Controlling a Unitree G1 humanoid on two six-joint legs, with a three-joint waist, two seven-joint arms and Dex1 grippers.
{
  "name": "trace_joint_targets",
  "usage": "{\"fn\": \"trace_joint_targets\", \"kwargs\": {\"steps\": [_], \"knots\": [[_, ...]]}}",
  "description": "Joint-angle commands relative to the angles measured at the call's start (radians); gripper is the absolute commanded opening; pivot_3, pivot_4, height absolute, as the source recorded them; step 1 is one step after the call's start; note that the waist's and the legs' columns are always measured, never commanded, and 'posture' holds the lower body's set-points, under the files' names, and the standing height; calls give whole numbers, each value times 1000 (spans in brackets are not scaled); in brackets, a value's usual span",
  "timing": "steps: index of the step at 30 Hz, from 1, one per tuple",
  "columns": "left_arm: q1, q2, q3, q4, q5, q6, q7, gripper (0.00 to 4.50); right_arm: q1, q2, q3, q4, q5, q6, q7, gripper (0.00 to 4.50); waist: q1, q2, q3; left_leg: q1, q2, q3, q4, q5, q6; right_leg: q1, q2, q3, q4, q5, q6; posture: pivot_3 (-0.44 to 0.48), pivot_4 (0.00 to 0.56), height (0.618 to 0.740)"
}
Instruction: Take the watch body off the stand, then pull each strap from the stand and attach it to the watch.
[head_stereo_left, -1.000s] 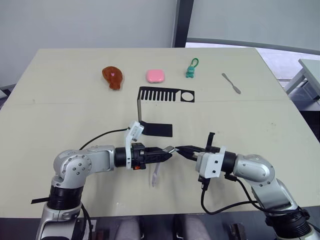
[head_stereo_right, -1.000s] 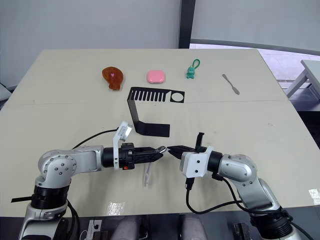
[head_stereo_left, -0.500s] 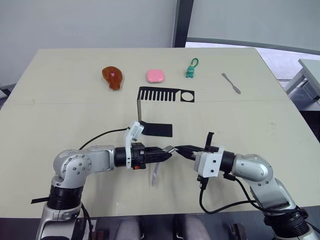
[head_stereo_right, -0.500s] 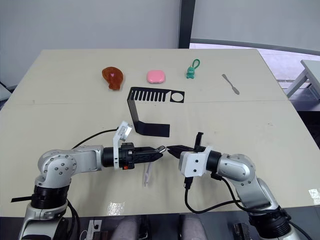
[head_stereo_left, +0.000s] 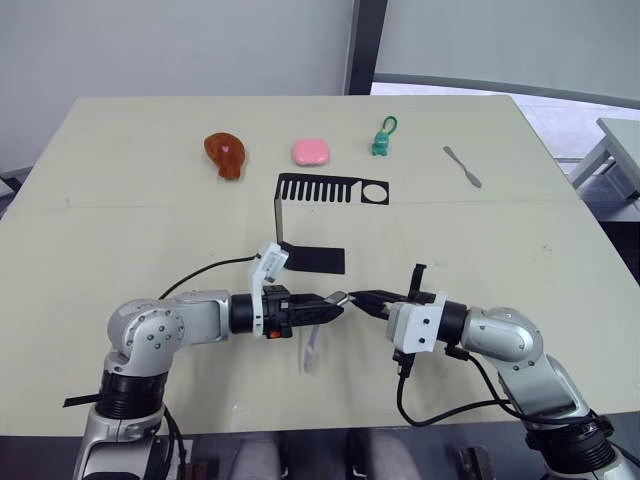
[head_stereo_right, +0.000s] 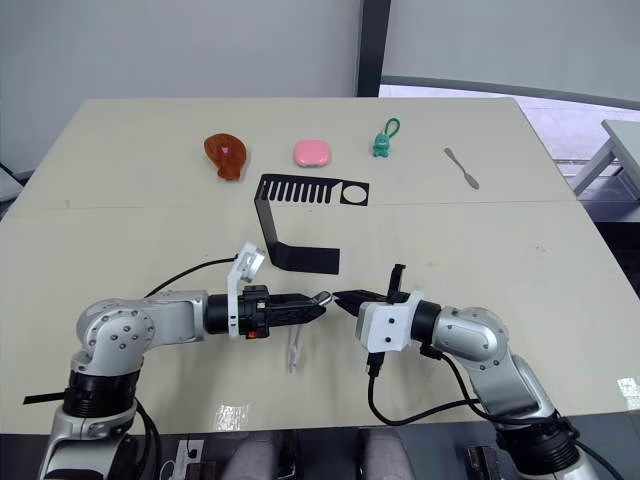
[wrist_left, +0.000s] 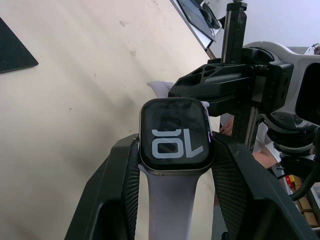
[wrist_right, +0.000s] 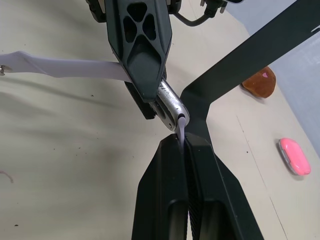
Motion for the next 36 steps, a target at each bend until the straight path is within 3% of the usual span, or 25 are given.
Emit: {"fn": "trace_joint_targets", "kwargs": {"steps": [1,36], "knots": [[-20,-38,-51,-58,-32,11,-17,1594,-28,31,43,-48,25,-22,-16,0,0,0,0,0,0,0,0,0,0,0,0,0,0,0,0,0,150,740],[-20,-43,-53,-58,-15,12,-21,1594,-40,31,60,-33,21,-17,-1,0,0,0,0,0,0,0,0,0,0,0,0,0,0,0,0,0,150,740]]}}
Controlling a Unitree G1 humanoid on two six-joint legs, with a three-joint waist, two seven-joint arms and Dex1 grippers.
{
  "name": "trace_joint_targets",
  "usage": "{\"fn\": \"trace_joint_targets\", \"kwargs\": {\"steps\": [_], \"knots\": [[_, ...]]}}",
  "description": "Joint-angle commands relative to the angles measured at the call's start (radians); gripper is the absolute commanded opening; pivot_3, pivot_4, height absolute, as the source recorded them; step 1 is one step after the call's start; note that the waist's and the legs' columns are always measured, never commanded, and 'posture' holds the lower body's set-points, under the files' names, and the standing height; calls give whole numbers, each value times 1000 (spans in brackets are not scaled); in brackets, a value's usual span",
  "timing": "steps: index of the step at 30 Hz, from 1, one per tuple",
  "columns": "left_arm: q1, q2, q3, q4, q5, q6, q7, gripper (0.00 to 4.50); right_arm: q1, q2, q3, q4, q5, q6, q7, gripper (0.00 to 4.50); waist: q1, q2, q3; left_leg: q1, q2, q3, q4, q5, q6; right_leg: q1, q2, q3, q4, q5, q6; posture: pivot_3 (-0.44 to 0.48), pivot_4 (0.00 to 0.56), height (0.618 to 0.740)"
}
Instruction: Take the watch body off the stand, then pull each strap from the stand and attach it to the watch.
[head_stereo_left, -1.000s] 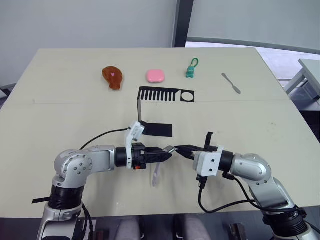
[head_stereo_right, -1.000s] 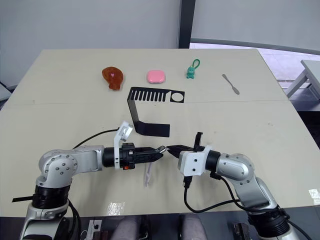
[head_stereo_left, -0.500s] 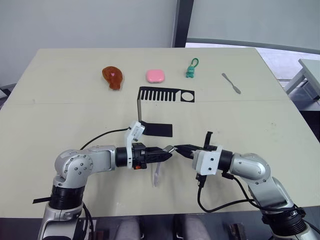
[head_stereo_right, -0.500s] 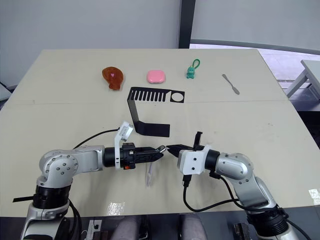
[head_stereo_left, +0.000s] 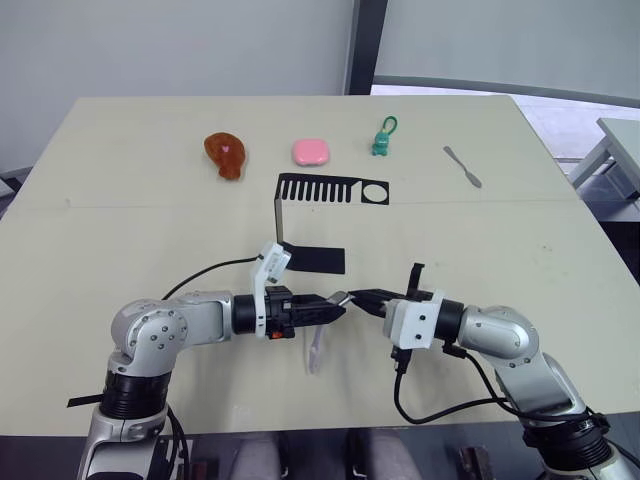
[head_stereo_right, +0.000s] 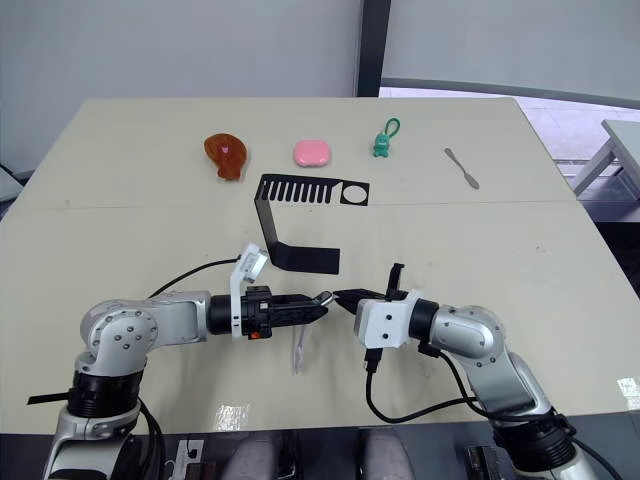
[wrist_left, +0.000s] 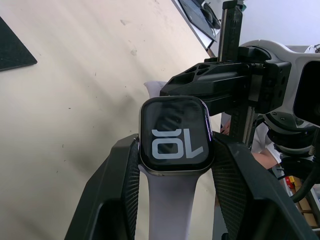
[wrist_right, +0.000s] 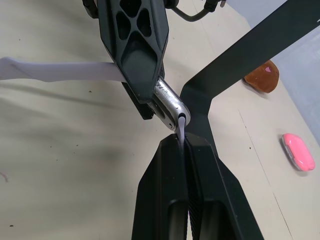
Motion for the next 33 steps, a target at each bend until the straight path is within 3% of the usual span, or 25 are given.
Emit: {"fn": "trace_joint_targets", "kwargs": {"steps": [1,33], "knots": [[-19,-26,-53,-58,-26,5,-27,1594,-25,24,49,-48,29,-41,-2,0,0,0,0,0,0,0,0,0,0,0,0,0,0,0,0,0,150,740],[-2,-23,-42,-34,85,-49,2,1594,4,-26,4,-72,59,-47,1,0,0,0,0,0,0,0,0,0,0,0,0,0,0,0,0,0,150,740]]}}
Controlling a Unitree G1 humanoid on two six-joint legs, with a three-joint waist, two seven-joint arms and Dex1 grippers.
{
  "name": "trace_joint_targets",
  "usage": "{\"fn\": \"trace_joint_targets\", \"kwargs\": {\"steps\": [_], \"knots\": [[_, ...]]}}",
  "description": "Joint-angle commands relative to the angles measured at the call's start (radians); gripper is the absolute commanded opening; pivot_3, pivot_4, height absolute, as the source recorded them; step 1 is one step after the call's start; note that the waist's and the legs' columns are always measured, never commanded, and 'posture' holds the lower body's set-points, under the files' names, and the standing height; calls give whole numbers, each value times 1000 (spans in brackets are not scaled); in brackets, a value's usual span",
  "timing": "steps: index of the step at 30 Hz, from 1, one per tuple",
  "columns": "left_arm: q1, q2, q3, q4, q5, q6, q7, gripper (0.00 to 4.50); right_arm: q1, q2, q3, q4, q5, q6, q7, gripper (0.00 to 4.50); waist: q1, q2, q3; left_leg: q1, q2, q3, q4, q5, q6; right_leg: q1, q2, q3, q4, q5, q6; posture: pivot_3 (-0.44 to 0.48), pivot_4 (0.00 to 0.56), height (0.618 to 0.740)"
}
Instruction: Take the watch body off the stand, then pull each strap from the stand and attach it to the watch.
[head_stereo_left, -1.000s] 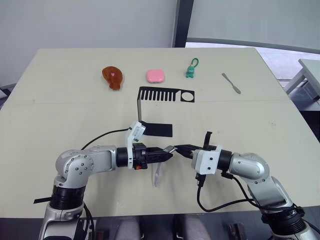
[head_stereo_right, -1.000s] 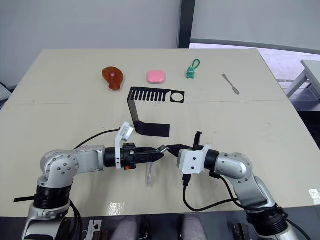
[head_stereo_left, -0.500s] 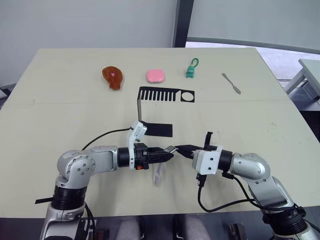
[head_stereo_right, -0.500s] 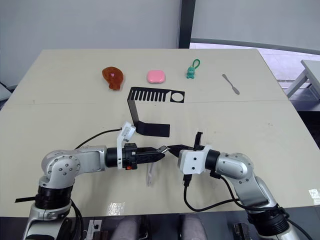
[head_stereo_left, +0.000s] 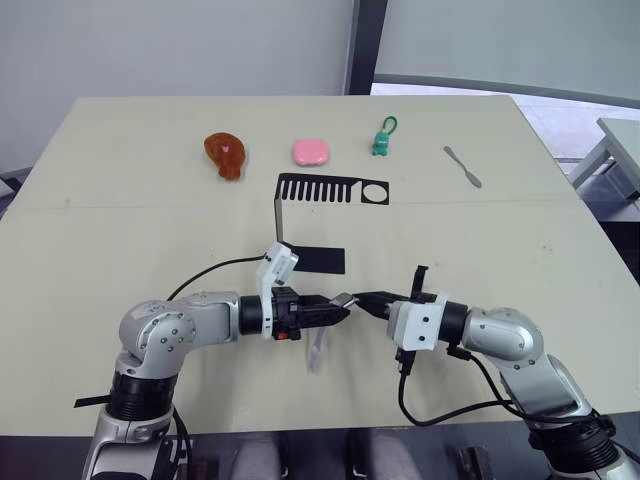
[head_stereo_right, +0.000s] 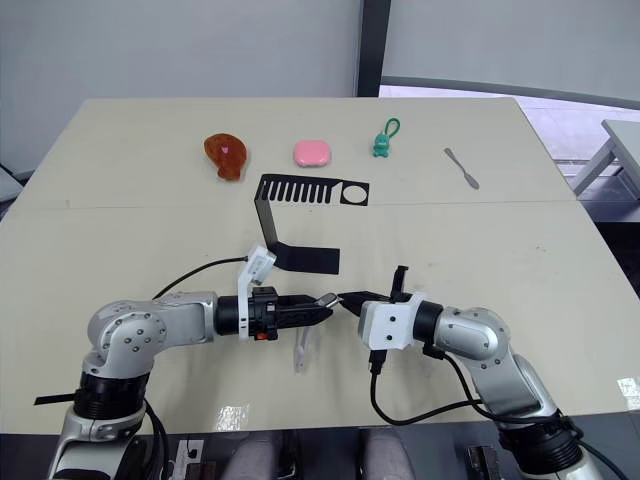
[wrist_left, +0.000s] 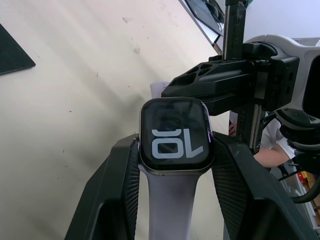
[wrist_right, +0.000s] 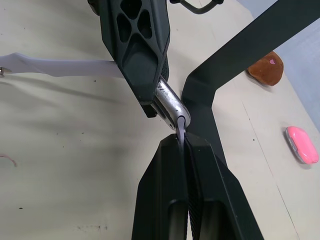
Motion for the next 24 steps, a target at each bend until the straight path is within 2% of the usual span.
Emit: {"fn": "trace_joint_targets", "kwargs": {"steps": [1,23,24], "knots": [[-2,-15,-14,-14,13,-20,2,1594,-11,11,17,-72,52,-46,1,0,0,0,0,0,0,0,0,0,0,0,0,0,0,0,0,0,150,740],[-33,-63,-8,-26,34,25,63,1594,-13,28,28,-85,44,2,-3,0,0,0,0,0,0,0,0,0,0,0,0,0,0,0,0,0,150,740],[-31,-63,-3,-30,32,18,55,1594,-6,25,19,-85,50,11,-2,300,0,0,0,0,0,0,0,0,0,0,0,0,0,0,0,0,150,740]]}}
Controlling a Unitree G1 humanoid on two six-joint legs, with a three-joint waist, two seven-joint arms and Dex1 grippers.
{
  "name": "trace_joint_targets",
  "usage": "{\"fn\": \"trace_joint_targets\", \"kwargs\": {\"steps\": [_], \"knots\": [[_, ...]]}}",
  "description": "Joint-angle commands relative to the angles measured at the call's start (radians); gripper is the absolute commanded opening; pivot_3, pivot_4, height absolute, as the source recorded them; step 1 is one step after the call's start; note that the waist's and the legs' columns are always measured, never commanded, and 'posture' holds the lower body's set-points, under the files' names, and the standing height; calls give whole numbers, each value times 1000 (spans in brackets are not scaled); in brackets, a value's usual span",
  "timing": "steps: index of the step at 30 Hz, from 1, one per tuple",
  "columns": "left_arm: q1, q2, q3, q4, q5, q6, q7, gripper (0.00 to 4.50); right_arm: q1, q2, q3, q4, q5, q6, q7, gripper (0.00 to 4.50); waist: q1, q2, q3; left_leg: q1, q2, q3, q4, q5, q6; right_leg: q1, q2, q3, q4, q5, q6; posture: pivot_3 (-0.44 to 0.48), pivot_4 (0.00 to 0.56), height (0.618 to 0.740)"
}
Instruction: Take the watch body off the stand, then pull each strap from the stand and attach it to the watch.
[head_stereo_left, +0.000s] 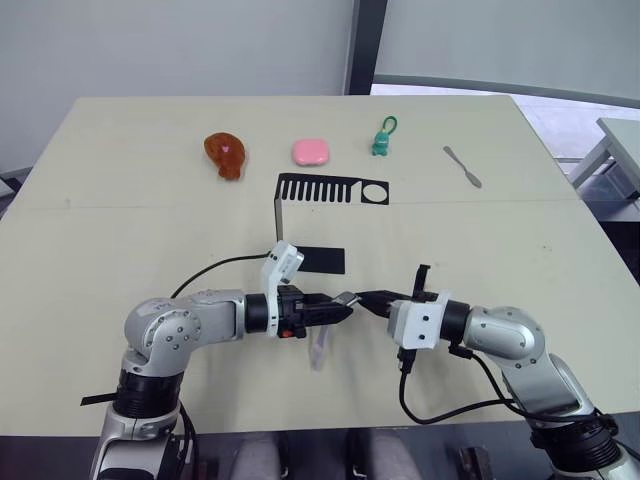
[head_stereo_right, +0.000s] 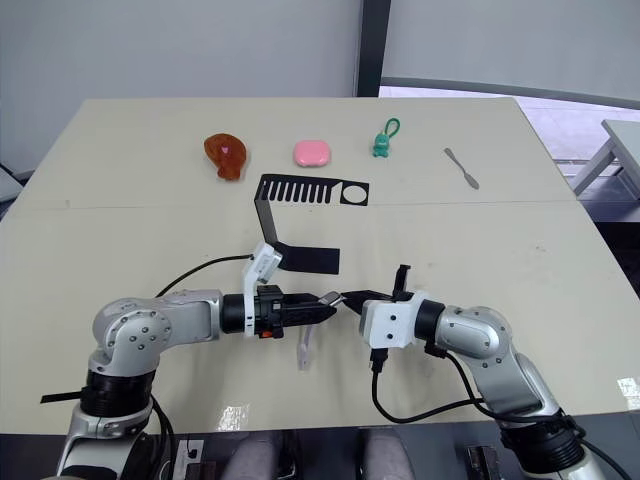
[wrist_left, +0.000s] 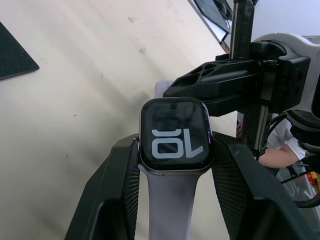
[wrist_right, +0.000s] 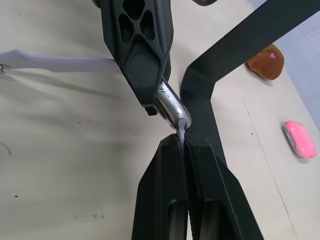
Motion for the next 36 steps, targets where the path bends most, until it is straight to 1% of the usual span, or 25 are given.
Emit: {"fn": "trace_joint_targets", "kwargs": {"steps": [1,2,4,7,9,10,12,13,14,15,16,17,18,19,20,21,23,26,28,30,33,36], "knots": [[-9,-15,-2,-25,2,-30,-3,1594,2,14,13,-84,73,2,7,613,0,0,0,0,0,0,0,0,0,0,0,0,0,0,0,0,150,740],[-6,-11,0,-34,0,-48,-23,1594,11,-1,7,-80,74,8,16,842,0,0,0,0,0,0,0,0,0,0,0,0,0,0,0,0,150,740],[-2,-4,23,-46,-23,-64,-51,1594,25,-38,-14,-64,74,-17,29,1760,0,0,0,0,0,0,0,0,0,0,0,0,0,0,0,0,150,740],[24,45,61,-71,-55,-98,-132,1594,61,-106,-63,-43,91,-58,41,3184,0,0,0,0,0,0,0,0,0,0,0,0,0,0,0,0,150,740],[54,104,75,-88,-52,-148,-217,1594,89,-151,-103,-32,115,-82,47,4232,-1,0,0,0,0,0,-1,0,0,0,0,0,-1,0,0,0,150,740],[75,150,70,-105,-34,-195,-285,1594,105,-172,-128,-27,131,-98,51,4437,-2,0,0,0,0,0,-1,0,0,0,0,0,-1,0,0,0,150,740],[112,223,58,-127,33,-333,-411,1594,136,-196,-180,-20,172,-119,51,4437,-5,0,0,1,0,1,-1,0,-1,0,0,0,-1,0,0,0,150,740],[130,253,44,-130,90,-439,-479,1594,152,-206,-203,-17,193,-134,53,4437,-4,0,0,1,0,1,-1,0,-1,0,0,0,-1,-1,-1,0,150,740],[148,298,7,-119,206,-613,-558,1594,176,-207,-238,-17,238,-146,56,4437,-3,0,0,1,0,1,-2,0,-2,0,0,0,-1,-1,-2,0,150,740],[166,326,-22,-89,328,-826,-634,1594,209,-199,-286,-27,315,-129,60,4437,-2,0,0,1,0,1,-2,0,-2,0,0,0,-1,-1,-2,0,150,740],[178,342,-42,-61,412,-981,-685,1594,232,-193,-318,-34,371,-116,63,4437,2,0,0,1,0,1,-2,0,-2,0,0,0,-2,-1,-2,0,150,740],[184,352,-56,-24,478,-1121,-729,1594,264,-192,-355,-42,428,-96,71,4437,4,0,0,1,-1,1,-2,-1,-2,1,0,0,-2,-1,-2,0,150,740],[186,352,-63,9,519,-1230,-761,1594,288,-193,-383,-45,461,-91,77,4437,4,0,0,1,-1,1,-2,-1,-1,1,-1,0,-3,-1,-2,0,150,740],[184,354,-66,37,556,-1315,-776,1594,312,-196,-411,-47,491,-87,84,4437,4,0,0,1,-1,1,-2,-1,-1,2,-2,0,-3,-1,-2,0,150,740],[183,344,-58,53,564,-1365,-782,1594,338,-193,-452,-48,533,-90,92,4437,4,0,0,1,-1,0,-2,-2,1,2,-3,0,-4,-1,-2,0,150,740],[183,335,-47,63,573,-1417,-780,1594,379,-191,-498,-63,623,-94,136,4437,4,1,0,1,-2,0,-2,-3,2,3,-3,0,-4,-1,-2,0,150,740],[195,328,-37,66,563,-1487,-801,1594,439,-195,-549,-87,722,-127,216,4437,4,1,0,1,-2,0,-3,-5,5,3,-4,-1,-5,-1,-2,0,150,740],[213,321,-55,73,601,-1598,-811,1594,491,-220,-597,-130,797,-12,205,4437,-3,1,0,2,0,1,-2,-6,6,5,-3,0,-6,0,0,0,150,740],[208,306,-71,93,636,-1661,-797,1594,504,-225,-612,-141,818,21,207,4437,-6,1,0,3,0,1,-1,-7,7,5,-3,0,-5,0,0,0,150,740],[190,287,-95,105,672,-1678,-775,1594,510,-223,-613,-141,802,10,227,4437,-1,1,0,3,0,1,-1,-7,9,5,-3,0,-4,0,0,0,150,740],[155,252,-135,110,712,-1632,-729,1594,504,-220,-606,-143,795,17,238,4437,5,1,0,3,-1,1,-1,-7,8,5,-3,0,-4,0,0,0,150,740],[139,242,-187,93,733,-1460,-693,1594,482,-218,-597,-145,797,27,240,4437,4,1,0,2,-2,1,0,-7,7,5,-3,0,-4,0,1,0,150,740]]}}
